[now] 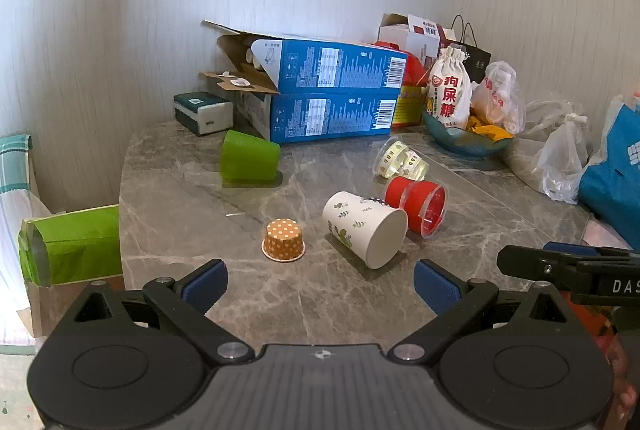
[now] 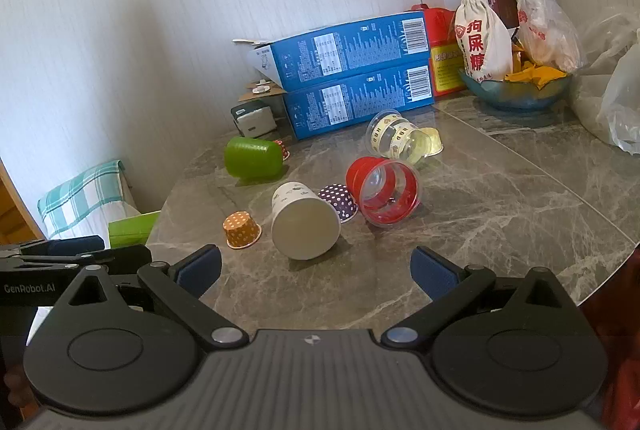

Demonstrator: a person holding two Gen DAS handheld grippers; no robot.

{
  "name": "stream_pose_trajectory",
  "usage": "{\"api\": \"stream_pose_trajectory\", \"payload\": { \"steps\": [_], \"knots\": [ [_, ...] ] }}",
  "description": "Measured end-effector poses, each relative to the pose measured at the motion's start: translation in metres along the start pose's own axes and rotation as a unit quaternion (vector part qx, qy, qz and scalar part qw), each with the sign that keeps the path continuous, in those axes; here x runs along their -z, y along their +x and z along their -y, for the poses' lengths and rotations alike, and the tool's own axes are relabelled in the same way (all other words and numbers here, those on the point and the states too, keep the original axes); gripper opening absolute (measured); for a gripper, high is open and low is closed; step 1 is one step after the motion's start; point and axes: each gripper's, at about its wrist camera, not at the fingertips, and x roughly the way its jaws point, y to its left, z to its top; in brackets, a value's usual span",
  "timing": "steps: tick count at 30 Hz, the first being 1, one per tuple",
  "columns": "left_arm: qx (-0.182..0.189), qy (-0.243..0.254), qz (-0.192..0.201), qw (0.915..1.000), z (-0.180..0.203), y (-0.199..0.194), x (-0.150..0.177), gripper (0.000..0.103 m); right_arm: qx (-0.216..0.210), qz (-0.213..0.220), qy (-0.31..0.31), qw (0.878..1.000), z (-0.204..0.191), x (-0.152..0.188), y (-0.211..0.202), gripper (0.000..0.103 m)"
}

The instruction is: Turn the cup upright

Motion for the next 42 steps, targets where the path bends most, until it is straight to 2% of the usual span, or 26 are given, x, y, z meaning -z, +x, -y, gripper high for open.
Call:
{"api": "stream_pose_trajectory", "payload": {
  "steps": [42],
  "knots": [
    [0.009,-0.009,-0.010,0.9999,0.0012,0.0041,0.0060,0.101,-0.001,-0.016,0.013,1.000,0.0049,0.0020,0.0058,0.102]
  ]
}}
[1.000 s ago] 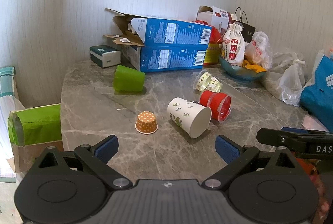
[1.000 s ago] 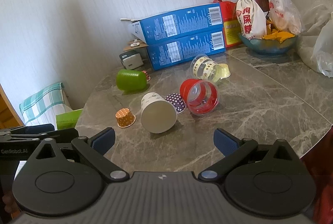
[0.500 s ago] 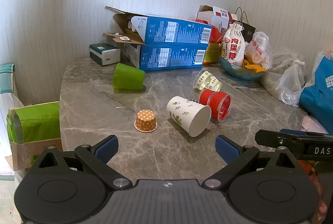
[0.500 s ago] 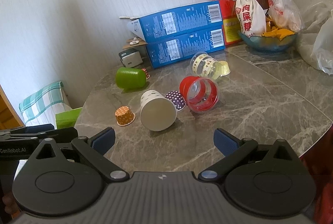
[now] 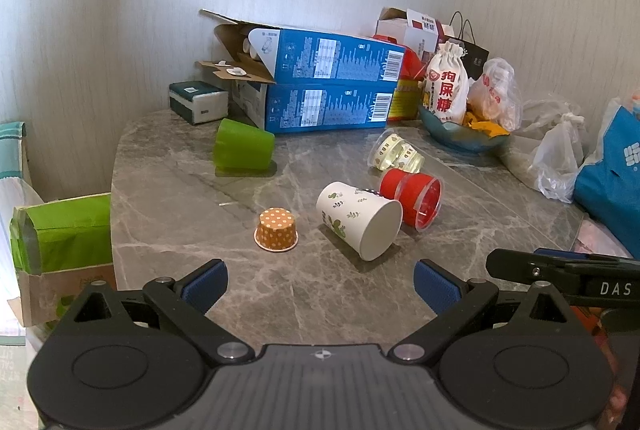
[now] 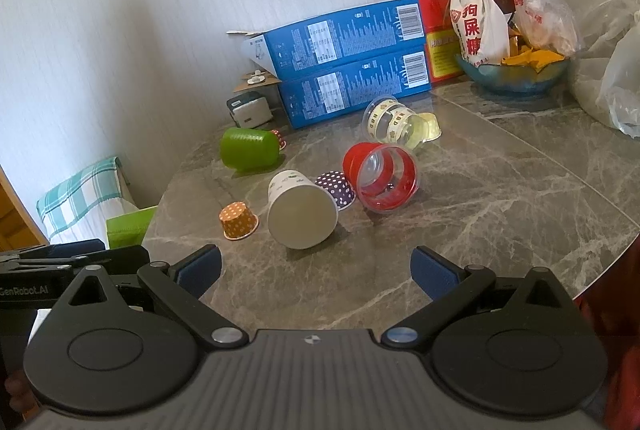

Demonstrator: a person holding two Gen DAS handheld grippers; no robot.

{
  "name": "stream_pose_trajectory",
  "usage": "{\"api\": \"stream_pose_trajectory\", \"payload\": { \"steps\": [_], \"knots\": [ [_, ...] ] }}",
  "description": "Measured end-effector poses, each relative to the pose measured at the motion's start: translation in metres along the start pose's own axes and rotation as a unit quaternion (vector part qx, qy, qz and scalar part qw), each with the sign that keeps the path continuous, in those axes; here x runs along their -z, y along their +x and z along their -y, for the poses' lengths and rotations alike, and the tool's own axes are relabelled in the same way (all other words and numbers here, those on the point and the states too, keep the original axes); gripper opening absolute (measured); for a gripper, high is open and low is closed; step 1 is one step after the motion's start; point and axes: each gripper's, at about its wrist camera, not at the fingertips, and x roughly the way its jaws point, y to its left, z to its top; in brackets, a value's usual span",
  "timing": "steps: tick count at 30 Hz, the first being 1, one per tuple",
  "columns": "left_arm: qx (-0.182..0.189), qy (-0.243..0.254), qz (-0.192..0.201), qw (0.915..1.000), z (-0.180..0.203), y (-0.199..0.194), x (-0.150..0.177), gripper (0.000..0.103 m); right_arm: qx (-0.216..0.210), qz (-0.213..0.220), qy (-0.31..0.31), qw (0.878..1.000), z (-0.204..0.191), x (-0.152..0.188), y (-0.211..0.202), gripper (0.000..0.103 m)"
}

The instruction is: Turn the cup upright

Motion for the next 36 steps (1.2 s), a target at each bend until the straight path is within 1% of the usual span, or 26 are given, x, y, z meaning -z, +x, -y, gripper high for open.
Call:
{"api": "stream_pose_trajectory", "payload": {
  "steps": [11,23,25,26,28,30,31,34,36],
  "knots": [
    [0.004,-0.006,-0.010,0.9999,-0.006,0.013,-0.002,0.101,0.002,-0.012,0.004,1.000,0.002,0.001,0.012,0.102],
    [0.009,-0.013,-0.009,0.9998,-0.012,0.034,-0.008,0.101,0.005,-0.027,0.009,1.000,0.011,-0.003,0.033,0.102],
    [0.010,-0.012,-0.005,0.9999,-0.013,0.037,-0.008,0.101,0.006,-0.034,-0.001,0.999,0.012,-0.007,0.038,0.102],
    [0.010,-0.012,-0.004,0.9999,-0.015,0.038,-0.007,0.101,0.003,-0.036,-0.007,0.999,0.014,-0.013,0.039,0.102],
    [0.012,-0.015,0.000,0.9998,-0.018,0.039,-0.007,0.101,-0.001,-0.026,-0.033,0.999,0.017,-0.031,0.040,0.102],
    [0.017,-0.020,0.007,0.9996,-0.021,0.039,-0.007,0.101,0.022,-0.007,-0.072,0.997,0.020,-0.058,0.046,0.102],
    [0.021,-0.024,0.010,0.9994,-0.023,0.038,-0.008,0.101,0.035,-0.005,-0.088,0.996,0.025,-0.075,0.054,0.102],
    [0.022,-0.033,0.016,0.9991,-0.029,0.037,-0.010,0.101,0.066,-0.032,-0.119,0.990,0.039,-0.123,0.099,0.102],
    [0.012,-0.039,0.018,0.9990,-0.033,0.038,-0.010,0.101,0.078,-0.065,-0.164,0.981,0.044,-0.146,0.140,0.102]
  ]
}}
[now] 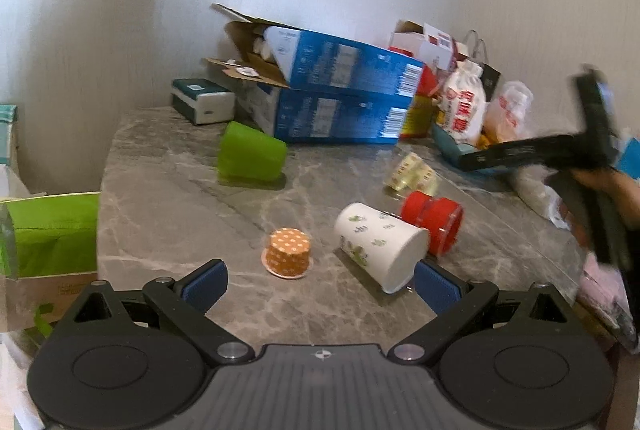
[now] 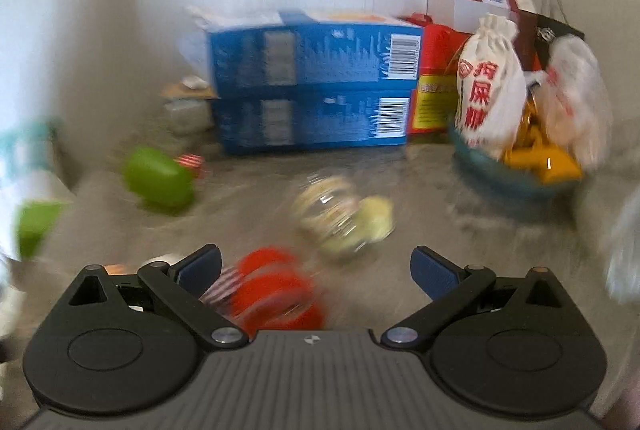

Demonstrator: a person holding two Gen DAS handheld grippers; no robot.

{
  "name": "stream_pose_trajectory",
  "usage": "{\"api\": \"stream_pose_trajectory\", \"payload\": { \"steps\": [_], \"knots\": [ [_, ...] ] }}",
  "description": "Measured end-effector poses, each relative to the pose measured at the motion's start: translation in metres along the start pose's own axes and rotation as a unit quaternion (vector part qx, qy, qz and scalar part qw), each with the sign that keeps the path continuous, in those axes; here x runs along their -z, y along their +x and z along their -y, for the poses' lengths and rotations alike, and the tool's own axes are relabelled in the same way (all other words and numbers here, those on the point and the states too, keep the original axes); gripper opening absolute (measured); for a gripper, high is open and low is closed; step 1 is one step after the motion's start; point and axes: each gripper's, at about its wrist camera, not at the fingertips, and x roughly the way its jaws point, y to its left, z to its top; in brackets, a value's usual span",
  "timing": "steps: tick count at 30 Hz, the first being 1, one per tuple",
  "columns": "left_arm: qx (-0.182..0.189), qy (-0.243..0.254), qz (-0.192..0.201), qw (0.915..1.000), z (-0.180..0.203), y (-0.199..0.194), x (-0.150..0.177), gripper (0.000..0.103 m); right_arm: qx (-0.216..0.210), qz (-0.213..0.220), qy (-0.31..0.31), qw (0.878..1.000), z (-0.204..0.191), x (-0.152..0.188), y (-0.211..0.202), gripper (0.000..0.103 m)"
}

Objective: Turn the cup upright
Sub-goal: 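Reach the right tool to the clear HBD cup lying on its side and close on it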

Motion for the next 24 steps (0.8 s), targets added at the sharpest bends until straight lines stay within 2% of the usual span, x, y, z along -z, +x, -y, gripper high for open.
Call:
{"api": "stream_pose_trajectory", "payload": {
  "steps": [2,4,5,9,16,20,24],
  "knots": [
    [-0.008,-0.006,0.000,1.0000,-0.005,0.000,0.000,0.101,0.002,-0.033,-0.025,0.999,0.004,-0.017,0.036,0.101],
    [-0.016,-0.014,-0.001,0.9998,-0.012,0.001,0.001,0.101,-0.019,-0.066,-0.046,0.997,0.004,-0.029,0.066,0.094],
    [-0.020,-0.017,0.000,0.9997,-0.016,0.000,0.002,0.101,-0.026,-0.077,-0.049,0.995,0.004,-0.033,0.077,0.089],
    [-0.031,-0.033,0.014,0.9989,-0.032,-0.007,0.005,0.101,-0.038,-0.116,-0.067,0.990,0.002,-0.045,0.108,0.085],
    [-0.039,-0.057,0.016,0.9975,-0.049,-0.012,0.007,0.101,-0.047,-0.163,-0.087,0.982,-0.005,-0.054,0.133,0.081],
    [-0.041,-0.057,0.020,0.9973,-0.051,-0.020,0.011,0.101,-0.039,-0.184,-0.098,0.977,-0.012,-0.052,0.143,0.066],
    [-0.043,-0.067,0.029,0.9964,-0.056,-0.033,0.014,0.101,-0.019,-0.190,-0.108,0.976,-0.017,-0.052,0.146,0.063]
  ]
}}
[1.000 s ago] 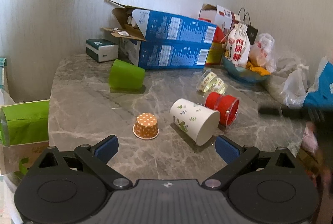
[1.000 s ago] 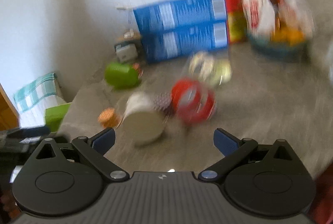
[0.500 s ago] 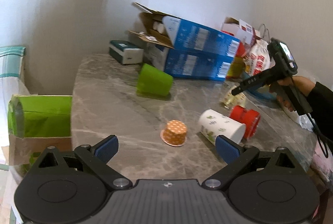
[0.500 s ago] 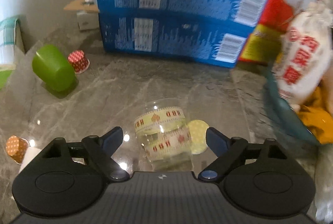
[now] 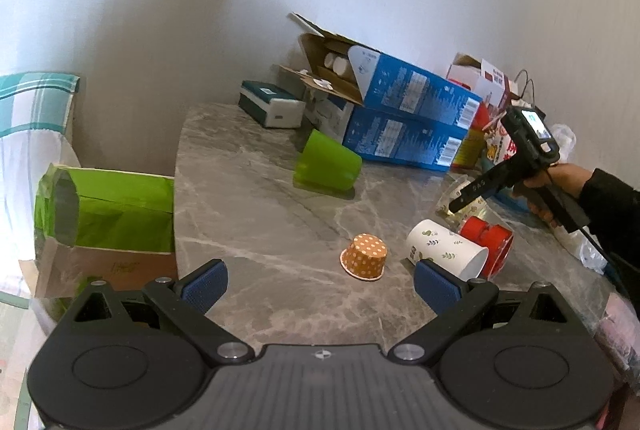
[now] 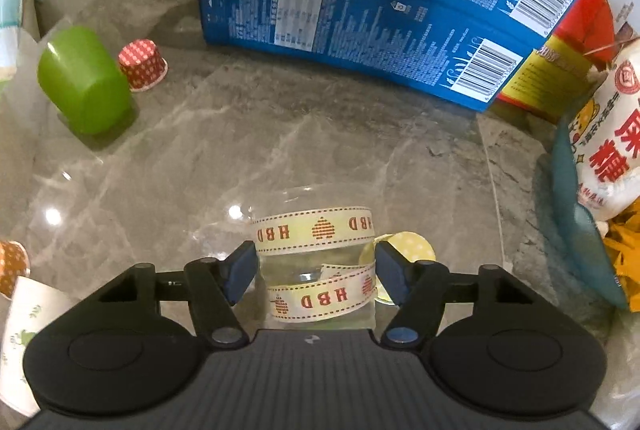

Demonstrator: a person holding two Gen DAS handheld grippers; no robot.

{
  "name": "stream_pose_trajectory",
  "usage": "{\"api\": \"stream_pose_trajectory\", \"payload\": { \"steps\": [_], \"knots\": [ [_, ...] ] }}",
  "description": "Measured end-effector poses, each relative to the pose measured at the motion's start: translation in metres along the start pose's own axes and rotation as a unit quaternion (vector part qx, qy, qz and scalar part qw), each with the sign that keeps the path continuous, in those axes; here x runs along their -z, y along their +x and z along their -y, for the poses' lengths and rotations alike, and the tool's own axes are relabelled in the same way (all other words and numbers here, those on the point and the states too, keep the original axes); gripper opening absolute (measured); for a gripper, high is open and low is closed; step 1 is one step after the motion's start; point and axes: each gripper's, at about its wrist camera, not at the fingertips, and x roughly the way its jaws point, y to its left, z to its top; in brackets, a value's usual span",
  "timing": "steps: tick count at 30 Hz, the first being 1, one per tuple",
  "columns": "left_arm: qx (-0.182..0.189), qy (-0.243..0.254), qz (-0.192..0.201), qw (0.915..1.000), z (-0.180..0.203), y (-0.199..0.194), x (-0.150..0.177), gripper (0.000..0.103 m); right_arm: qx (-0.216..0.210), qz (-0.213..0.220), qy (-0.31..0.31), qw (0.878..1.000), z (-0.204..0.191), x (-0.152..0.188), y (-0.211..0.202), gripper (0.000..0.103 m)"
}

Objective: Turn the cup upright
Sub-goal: 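Reach the right tool to the clear HBD cup lying on its side and close on it, then lift the clear HBD cup off the table with the right tool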

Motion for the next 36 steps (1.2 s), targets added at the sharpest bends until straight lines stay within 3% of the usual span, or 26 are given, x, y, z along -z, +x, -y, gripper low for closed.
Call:
{"api": "stream_pose_trajectory", "payload": {
  "steps": [7,11,16,20,25,36],
  "knots": [
    [-0.003,-0.014,0.016,0.9998,-0.008,-0.025,0.007,0.101,0.002,0.032,0.033,0.999,-0.005,-0.008,-0.026,0.061],
    [0.001,-0.016,0.022,0.9996,-0.011,-0.038,0.008,0.101,-0.004,0.071,0.044,0.996,-0.017,-0.004,-0.071,0.061],
    [0.023,-0.023,0.033,0.9989,-0.010,-0.052,0.014,0.101,-0.061,0.156,0.082,0.982,-0.044,0.041,-0.160,0.061],
    [0.042,-0.040,0.015,0.9982,-0.011,-0.053,0.017,0.101,-0.113,0.171,0.116,0.972,-0.077,0.097,-0.193,0.062],
    [0.088,-0.052,-0.027,0.9944,-0.010,-0.050,0.020,0.101,-0.163,0.137,0.168,0.962,-0.111,0.155,-0.177,0.062],
    [0.057,-0.056,-0.064,0.9947,-0.006,-0.057,0.027,0.101,-0.252,0.065,0.271,0.927,-0.143,0.185,-0.112,0.063]
  ]
}}
